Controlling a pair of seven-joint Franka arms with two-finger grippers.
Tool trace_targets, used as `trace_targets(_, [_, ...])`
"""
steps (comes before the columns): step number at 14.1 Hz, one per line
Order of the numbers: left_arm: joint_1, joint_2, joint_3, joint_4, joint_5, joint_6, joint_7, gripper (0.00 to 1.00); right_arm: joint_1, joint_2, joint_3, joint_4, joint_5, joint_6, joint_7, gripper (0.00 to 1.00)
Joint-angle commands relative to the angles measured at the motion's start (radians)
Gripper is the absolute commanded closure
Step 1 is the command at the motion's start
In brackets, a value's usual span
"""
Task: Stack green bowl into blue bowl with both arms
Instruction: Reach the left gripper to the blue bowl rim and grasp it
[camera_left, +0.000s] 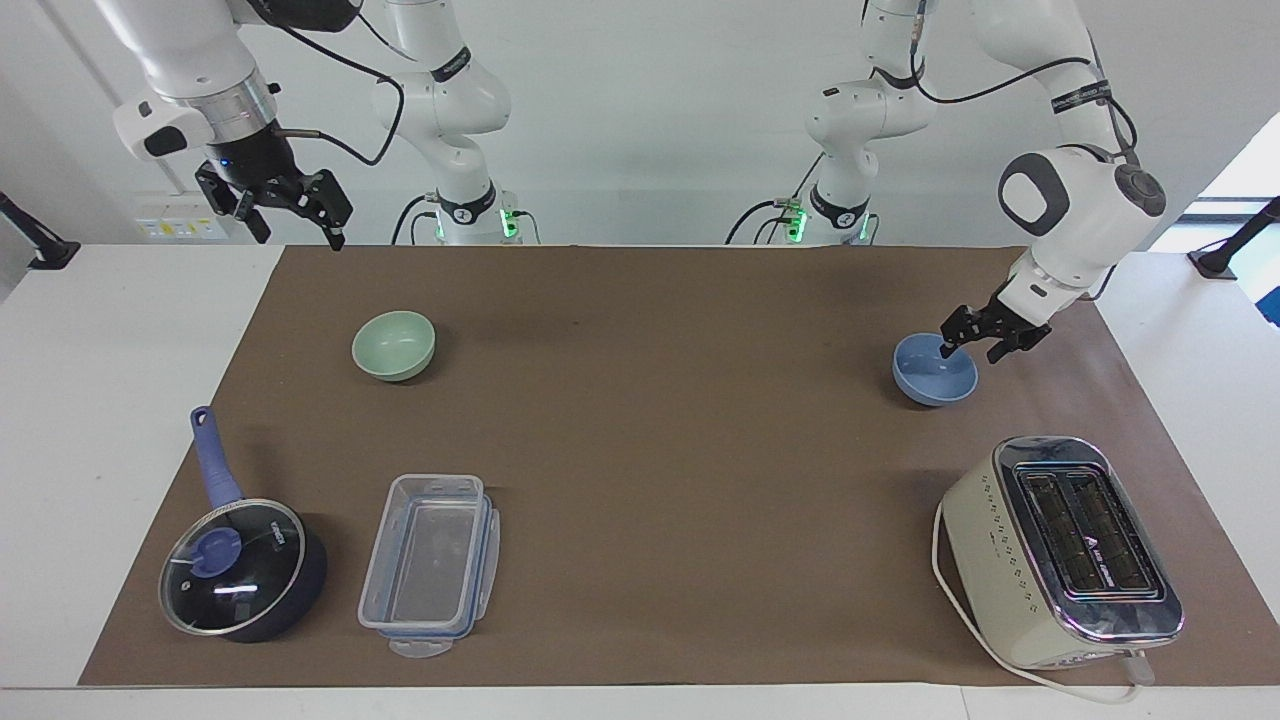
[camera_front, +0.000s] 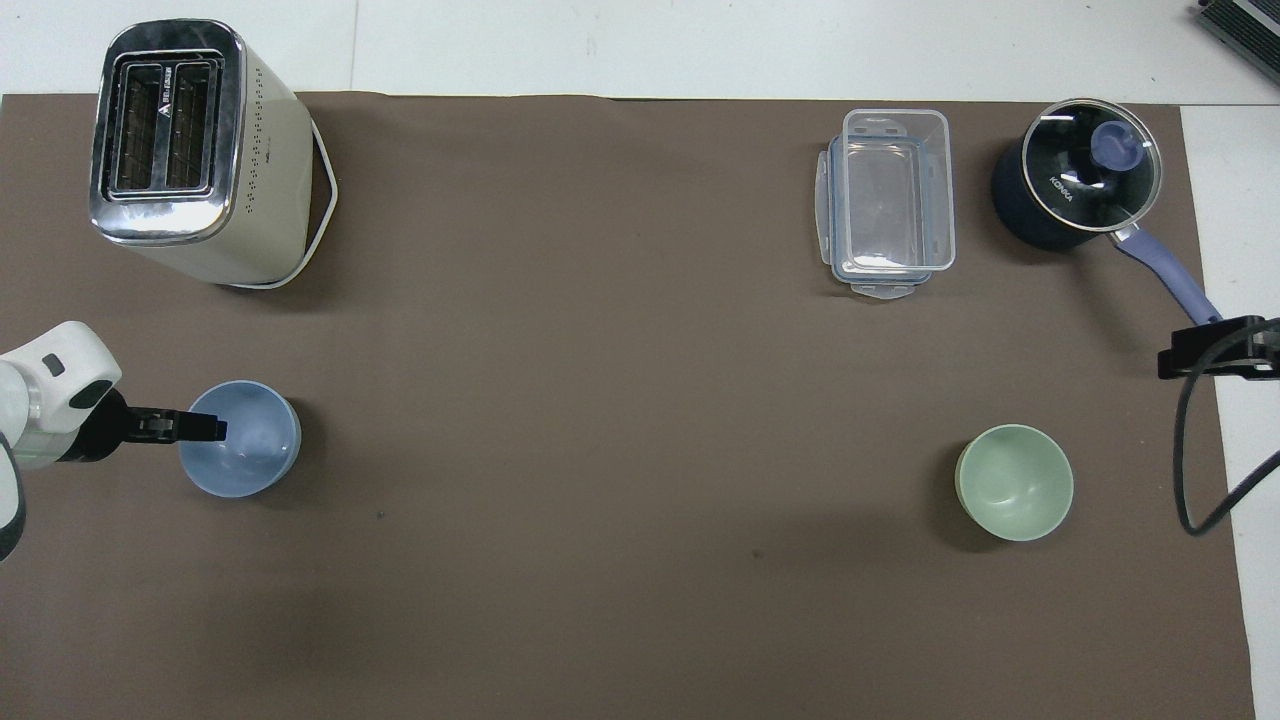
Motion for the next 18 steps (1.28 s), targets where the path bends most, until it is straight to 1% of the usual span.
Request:
trace_targets(1, [0.052,-0.009,-0.008,-0.042,-0.024,0.035,0.074,0.17,-0.025,-0.025,0.005,-0.063,-0.005,0.053,-0.016,0.0])
trace_targets(2, [0.065,0.001,-0.008,-0.041,-0.024,0.039,0.096,0.17,-0.041,-0.025,0.006,-0.083,-0.004,0.088,-0.025,0.0])
trace_targets(3, [0.071,0.01,-0.008,-0.041,-0.024,0.044,0.099,0.17,-0.045,-0.025,0.005,-0.103,-0.002,0.096,-0.038,0.0])
trace_targets(4, [0.071,0.016,-0.008,-0.043,-0.026,0.058,0.099,0.19,-0.046,-0.024,0.005,-0.116,0.001,0.1,-0.042,0.0])
trace_targets(5, [0.068,0.031,-0.008,-0.046,-0.029,0.073,0.097,0.24,-0.048,-0.022,0.006,-0.136,0.002,0.113,-0.045,0.0])
trace_targets(9, [0.065,0.038,-0.008,-0.046,-0.049,0.084,0.094,0.3,-0.046,-0.019,0.006,-0.257,0.009,0.224,-0.082,0.0])
trace_targets(11, [0.065,0.038,-0.008,-0.046,-0.049,0.082,0.094,0.32,-0.043,-0.014,0.006,-0.307,0.009,0.277,-0.082,0.0])
trace_targets(12, [0.065,0.057,-0.008,-0.046,-0.052,0.09,0.097,0.32,-0.043,-0.011,0.006,-0.325,0.009,0.294,-0.082,0.0])
trace_targets(14, [0.069,0.07,-0.008,-0.046,-0.052,0.099,0.096,0.32,-0.042,-0.011,0.006,-0.35,0.009,0.318,-0.082,0.0])
trace_targets(15, [0.063,0.07,-0.008,-0.046,-0.052,0.099,0.093,0.33,-0.042,0.002,0.006,-0.354,0.009,0.33,-0.082,0.0])
trace_targets(16, [0.066,0.07,-0.008,-0.047,-0.052,0.095,0.094,0.4,-0.046,0.018,0.006,-0.362,0.009,0.346,-0.085,0.0])
trace_targets(17, [0.071,0.068,-0.008,-0.046,-0.052,0.09,0.093,0.64,-0.048,0.033,0.006,-0.38,0.009,0.376,-0.088,0.0])
trace_targets(18, [0.073,0.068,-0.008,-0.043,-0.052,0.087,0.091,0.96,-0.049,0.036,0.006,-0.406,0.009,0.41,-0.105,0.0])
